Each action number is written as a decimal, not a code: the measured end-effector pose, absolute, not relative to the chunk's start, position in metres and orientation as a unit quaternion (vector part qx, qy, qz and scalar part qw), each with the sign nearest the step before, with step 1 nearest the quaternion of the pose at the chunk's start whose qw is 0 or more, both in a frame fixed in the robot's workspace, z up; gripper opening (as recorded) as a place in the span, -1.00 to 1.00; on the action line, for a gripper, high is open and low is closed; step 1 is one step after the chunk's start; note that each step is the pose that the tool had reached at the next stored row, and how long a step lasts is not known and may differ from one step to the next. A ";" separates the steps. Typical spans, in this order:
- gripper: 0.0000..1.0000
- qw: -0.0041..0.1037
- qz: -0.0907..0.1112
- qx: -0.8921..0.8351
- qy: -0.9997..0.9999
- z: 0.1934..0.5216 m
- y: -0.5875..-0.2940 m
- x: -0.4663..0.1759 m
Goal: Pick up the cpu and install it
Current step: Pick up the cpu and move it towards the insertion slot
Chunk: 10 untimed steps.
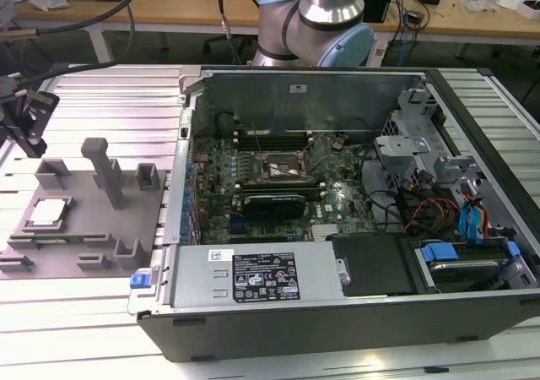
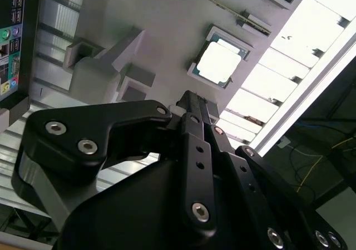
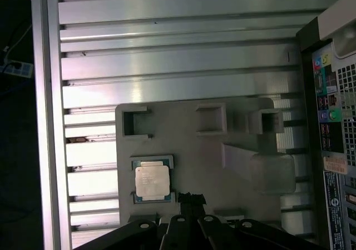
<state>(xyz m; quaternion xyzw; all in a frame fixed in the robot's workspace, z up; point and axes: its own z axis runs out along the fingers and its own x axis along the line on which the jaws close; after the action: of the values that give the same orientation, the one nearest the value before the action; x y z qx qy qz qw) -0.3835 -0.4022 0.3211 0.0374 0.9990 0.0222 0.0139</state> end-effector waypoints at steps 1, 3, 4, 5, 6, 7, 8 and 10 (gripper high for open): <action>-0.79 0.014 0.022 0.037 0.999 0.321 -0.402 -0.384; -0.79 0.014 0.022 0.037 0.999 0.321 -0.402 -0.384; -0.79 0.014 0.022 0.037 0.999 0.320 -0.402 -0.384; -0.79 0.014 0.022 0.037 0.999 0.319 -0.402 -0.384; -0.79 0.014 0.022 0.037 0.999 0.317 -0.402 -0.384; -0.79 0.014 0.022 0.037 0.999 0.315 -0.402 -0.384; -0.79 0.014 0.022 0.037 0.999 0.313 -0.402 -0.385; -0.79 0.014 0.022 0.037 0.999 0.308 -0.402 -0.385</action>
<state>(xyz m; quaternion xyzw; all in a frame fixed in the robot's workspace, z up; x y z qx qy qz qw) -0.3854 -0.4022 0.3081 0.0374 0.9990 0.0221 0.0139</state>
